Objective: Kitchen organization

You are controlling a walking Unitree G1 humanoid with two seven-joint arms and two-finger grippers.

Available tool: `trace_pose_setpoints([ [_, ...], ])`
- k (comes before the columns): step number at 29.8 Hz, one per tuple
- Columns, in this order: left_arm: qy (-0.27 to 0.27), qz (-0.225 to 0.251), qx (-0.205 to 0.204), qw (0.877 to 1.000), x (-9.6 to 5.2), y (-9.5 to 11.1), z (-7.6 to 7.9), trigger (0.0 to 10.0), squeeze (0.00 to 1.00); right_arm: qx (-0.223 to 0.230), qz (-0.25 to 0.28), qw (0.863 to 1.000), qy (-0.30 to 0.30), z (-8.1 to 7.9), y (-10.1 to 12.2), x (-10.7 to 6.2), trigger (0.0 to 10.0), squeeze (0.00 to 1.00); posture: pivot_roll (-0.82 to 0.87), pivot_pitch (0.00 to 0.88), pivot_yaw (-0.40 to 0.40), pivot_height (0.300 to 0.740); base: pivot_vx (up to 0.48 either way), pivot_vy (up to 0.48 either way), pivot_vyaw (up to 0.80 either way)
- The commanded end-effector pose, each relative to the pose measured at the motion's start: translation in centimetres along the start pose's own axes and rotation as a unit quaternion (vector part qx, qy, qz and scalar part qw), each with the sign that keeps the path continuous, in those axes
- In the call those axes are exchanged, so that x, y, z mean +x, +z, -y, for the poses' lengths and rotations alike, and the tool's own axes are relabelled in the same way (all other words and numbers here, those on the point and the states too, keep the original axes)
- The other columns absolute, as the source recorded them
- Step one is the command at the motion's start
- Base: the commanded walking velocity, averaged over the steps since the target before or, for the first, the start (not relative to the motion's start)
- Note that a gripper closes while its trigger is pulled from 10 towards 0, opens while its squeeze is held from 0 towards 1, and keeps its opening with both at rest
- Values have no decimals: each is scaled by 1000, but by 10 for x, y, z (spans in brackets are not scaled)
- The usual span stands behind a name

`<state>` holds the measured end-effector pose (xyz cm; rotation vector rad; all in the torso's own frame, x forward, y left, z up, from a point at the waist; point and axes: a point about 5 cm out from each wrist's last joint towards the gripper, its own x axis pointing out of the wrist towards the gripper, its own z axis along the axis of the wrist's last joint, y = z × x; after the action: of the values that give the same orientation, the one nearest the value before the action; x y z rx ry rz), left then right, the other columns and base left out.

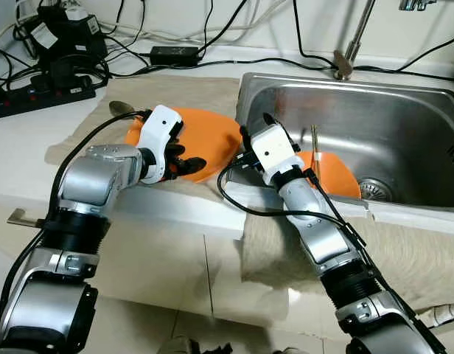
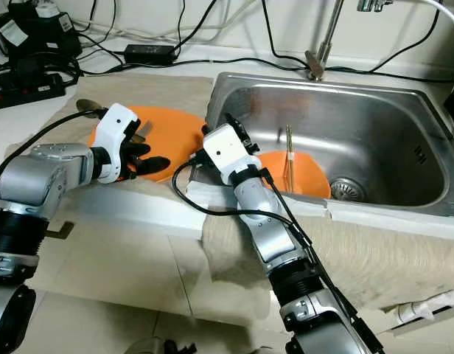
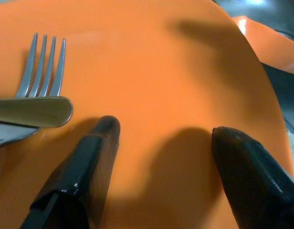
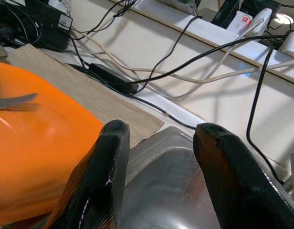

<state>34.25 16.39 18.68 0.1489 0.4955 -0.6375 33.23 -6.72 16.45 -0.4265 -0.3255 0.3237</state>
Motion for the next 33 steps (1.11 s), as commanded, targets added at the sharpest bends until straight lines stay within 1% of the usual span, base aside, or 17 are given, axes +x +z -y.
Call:
trace_pose_setpoints([
  [1, 1, -29, -22, 999, -2, -15, 0, 10000, 0, 2, -14, 1000, 6, -1, -6, -2, 10000, 0, 81, 12, 46, 740, 0, 0, 0],
  [13, 19, -29, -31, 999, -12, -17, -1, 10000, 0, 2, -22, 1000, 6, -2, -11, -4, 10000, 0, 88, 17, 48, 740, 0, 0, 0],
  [20, 22, -26, -33, 999, -14, -14, 0, 10000, 0, 1, -24, 1000, 5, -2, -12, -4, 10000, 0, 87, 21, 53, 740, 0, 0, 0],
  [22, 31, -18, -31, 999, -18, -9, -3, 10000, 0, 0, -26, 1000, 4, -2, -12, -5, 10000, 0, 86, 23, 56, 740, 0, 0, 0],
  [24, 52, 0, -15, 999, -19, -2, -7, 10000, 0, 1, -27, 1000, 1, -1, -13, -5, 10000, 0, 86, 23, 56, 740, 0, 0, 0],
  [25, 64, 16, -6, 998, -19, 4, -10, 10000, 0, 1, -28, 1000, 1, -1, -14, -5, 10000, 0, 86, 23, 55, 740, 0, 0, 0],
  [26, 64, 16, -6, 998, -19, 4, -10, 10000, 0, 1, -28, 1000, 1, -1, -14, -5, 10000, 0, 86, 23, 55, 740, 0, 0, 0],
  [27, 82, 44, -3, 996, -19, 13, -15, 10000, 0, 2, -28, 1000, 0, -1, -14, -5, 10000, 0, 85, 23, 53, 740, 0, 0, 0],
  [28, 122, 79, -4, 989, -18, 23, -24, 10000, 0, 2, -29, 1000, 0, -1, -14, -5, 10000, 0, 83, 23, 51, 740, 0, 0, 0],
  [29, 122, 79, -4, 989, -18, 23, -24, 10000, 0, 2, -29, 1000, 0, -1, -14, -5, 10000, 0, 83, 23, 51, 740, 0, 0, 0],
  [30, 135, 88, -8, 987, -17, 26, -28, 10000, 0, 1, -30, 1000, 0, -2, -15, -5, 10000, 0, 82, 22, 50, 740, 0, 0, 0],
  [33, 163, 106, -39, 980, -15, 32, -40, 10000, 0, 1, -30, 1000, 1, -2, -15, -4, 10000, 0, 77, 21, 46, 740, 0, 0, 0],
])
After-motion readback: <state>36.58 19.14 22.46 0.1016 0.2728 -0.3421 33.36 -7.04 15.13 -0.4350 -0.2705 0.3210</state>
